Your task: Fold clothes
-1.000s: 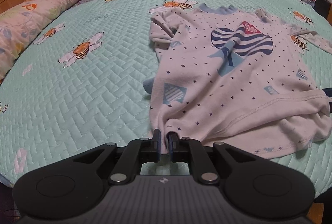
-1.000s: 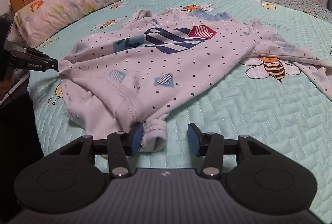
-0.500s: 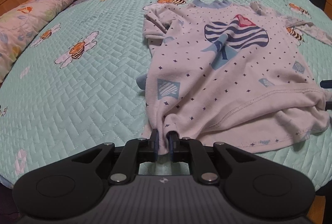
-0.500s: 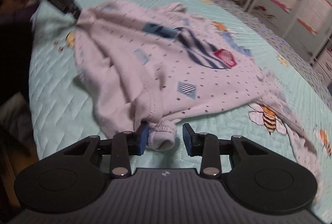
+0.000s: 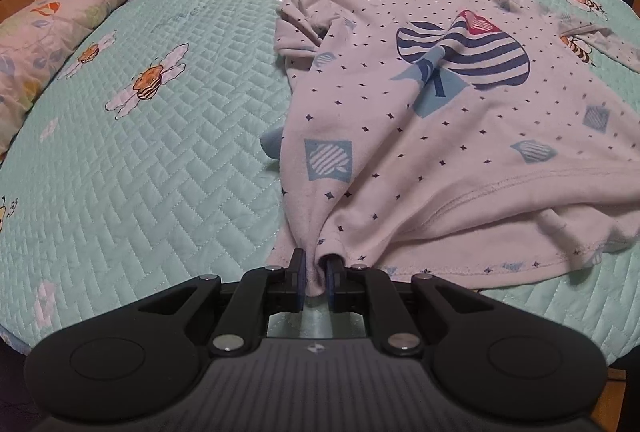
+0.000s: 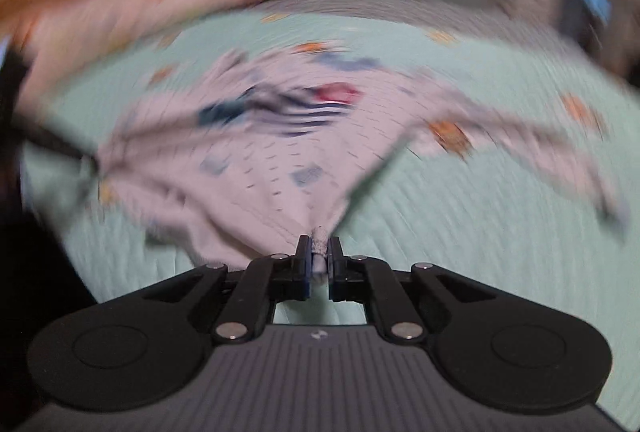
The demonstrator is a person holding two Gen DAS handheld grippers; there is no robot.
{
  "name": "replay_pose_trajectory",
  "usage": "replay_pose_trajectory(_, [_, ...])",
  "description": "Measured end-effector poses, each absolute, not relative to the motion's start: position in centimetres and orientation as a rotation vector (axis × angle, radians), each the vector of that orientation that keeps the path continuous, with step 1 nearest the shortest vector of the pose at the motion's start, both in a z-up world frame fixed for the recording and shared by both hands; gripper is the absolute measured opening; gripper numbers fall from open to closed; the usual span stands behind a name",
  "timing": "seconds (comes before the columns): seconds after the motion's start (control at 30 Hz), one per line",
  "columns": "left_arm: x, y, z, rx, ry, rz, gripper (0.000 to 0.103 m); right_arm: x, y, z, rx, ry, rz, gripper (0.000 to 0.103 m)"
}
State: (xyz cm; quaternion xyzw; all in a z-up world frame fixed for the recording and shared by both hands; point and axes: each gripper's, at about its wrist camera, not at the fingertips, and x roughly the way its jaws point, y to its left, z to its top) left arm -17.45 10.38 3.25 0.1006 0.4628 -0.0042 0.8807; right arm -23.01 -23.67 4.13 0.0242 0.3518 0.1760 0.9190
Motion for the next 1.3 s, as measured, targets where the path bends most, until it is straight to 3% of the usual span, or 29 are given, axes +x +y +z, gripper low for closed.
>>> replay_pose_trajectory(0.07, [-17.5, 10.3, 3.2, 0.214, 0.963, -0.011, 0.009, -23.5, -25.9, 3.4, 0.203, 0.769, 0.327, 0.003])
replay_pose_trajectory(0.27, [-17.6, 10.0, 3.1, 0.226, 0.959, -0.018, 0.009, -25.5, -28.8, 0.6, 0.361, 0.851, 0.223, 0.003])
replay_pose_trajectory(0.43, [-17.7, 9.9, 3.1, 0.234, 0.959, -0.02, 0.01, -25.2, -26.6, 3.4, 0.193, 0.772, 0.254, 0.01])
replay_pose_trajectory(0.53, [-17.8, 10.0, 3.0, 0.23, 0.964, -0.017, 0.01, -23.5, -24.8, 5.1, 0.101, 0.704, 0.302, 0.03])
replay_pose_trajectory(0.67, [-17.9, 10.1, 2.8, 0.231, 0.968, -0.008, 0.016, -21.2, -23.3, 4.9, 0.082, 0.707, 0.388, 0.035])
replay_pose_trajectory(0.8, [-17.9, 10.6, 2.8, 0.224, 0.966, 0.011, 0.033, -21.6, -22.4, 2.1, -0.009, 0.883, 0.386, 0.035])
replay_pose_trajectory(1.03, [-18.5, 10.9, 3.0, 0.192, 0.965, -0.001, 0.035, -24.8, -23.5, 3.7, -0.065, 0.843, 0.409, 0.035])
replay_pose_trajectory(1.3, [-19.6, 10.3, 3.4, 0.195, 0.968, -0.031, 0.039, -19.2, -19.7, 4.4, -0.211, 0.759, 0.528, 0.036])
